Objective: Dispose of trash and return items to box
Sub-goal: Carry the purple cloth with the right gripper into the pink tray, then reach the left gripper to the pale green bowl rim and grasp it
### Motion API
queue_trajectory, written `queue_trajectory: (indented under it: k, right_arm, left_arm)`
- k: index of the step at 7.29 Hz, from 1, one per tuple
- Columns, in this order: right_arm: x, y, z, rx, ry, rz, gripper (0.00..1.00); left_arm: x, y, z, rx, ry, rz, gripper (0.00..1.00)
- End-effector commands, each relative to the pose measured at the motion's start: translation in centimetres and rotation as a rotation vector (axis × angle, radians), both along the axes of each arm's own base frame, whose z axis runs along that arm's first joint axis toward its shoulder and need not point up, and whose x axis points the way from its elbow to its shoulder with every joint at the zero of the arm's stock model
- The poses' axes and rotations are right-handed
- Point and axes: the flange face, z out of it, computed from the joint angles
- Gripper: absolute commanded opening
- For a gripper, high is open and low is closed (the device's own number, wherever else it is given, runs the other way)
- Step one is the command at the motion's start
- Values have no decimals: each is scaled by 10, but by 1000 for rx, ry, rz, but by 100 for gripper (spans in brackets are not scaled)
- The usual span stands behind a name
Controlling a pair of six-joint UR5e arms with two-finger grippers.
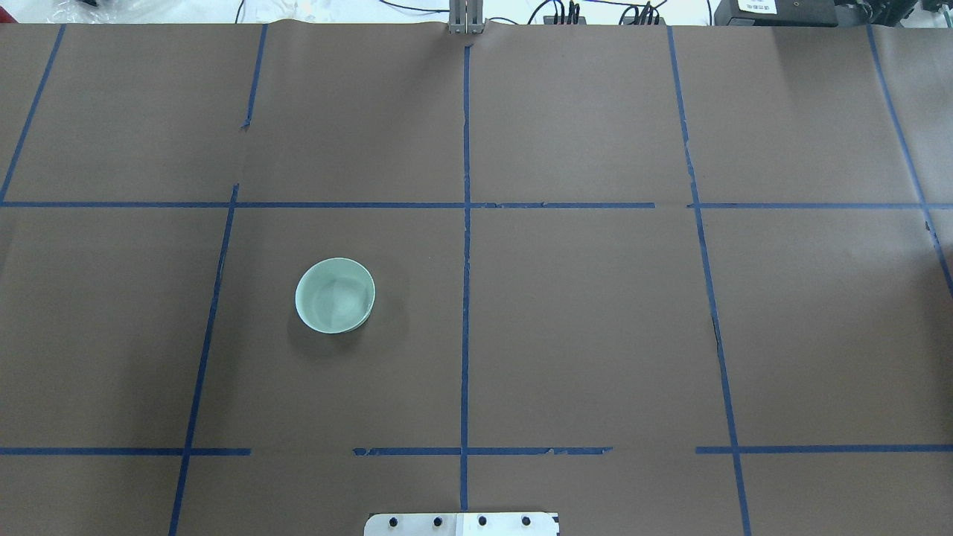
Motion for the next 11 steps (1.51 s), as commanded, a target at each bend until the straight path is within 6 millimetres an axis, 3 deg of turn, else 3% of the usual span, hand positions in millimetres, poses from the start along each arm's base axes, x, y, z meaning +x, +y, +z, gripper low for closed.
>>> queue_trajectory:
  k: [1,3,4,5,6,7,9,10,11]
  right_arm:
    - [-15,0,0,14,-3,-3,100]
    - [-16,2,2,7,-4,-1,100]
    - [-15,2,2,9,-2,-3,100]
    - [-15,2,2,9,-2,-3,100]
    - [-16,4,3,9,-2,-4,100]
    - [-16,3,3,15,1,-4,100]
    - [-16,6,4,25,4,-5,100]
    - [-15,7,5,24,4,-4,100]
    - [-16,8,6,23,4,-6,100]
  left_arm:
    - [50,-15,-96,-116,20,-85,100]
    - [139,3,-158,-260,120,-132,100]
    - [195,14,-181,-338,161,-157,100]
    - [241,27,-188,-390,173,-162,100]
    - [280,40,-194,-463,196,-204,100]
    - [338,58,-192,-553,213,-290,99]
    - [416,82,-171,-678,205,-397,73]
    - [442,82,-168,-710,208,-424,68]
    - [453,87,-163,-718,192,-416,68]
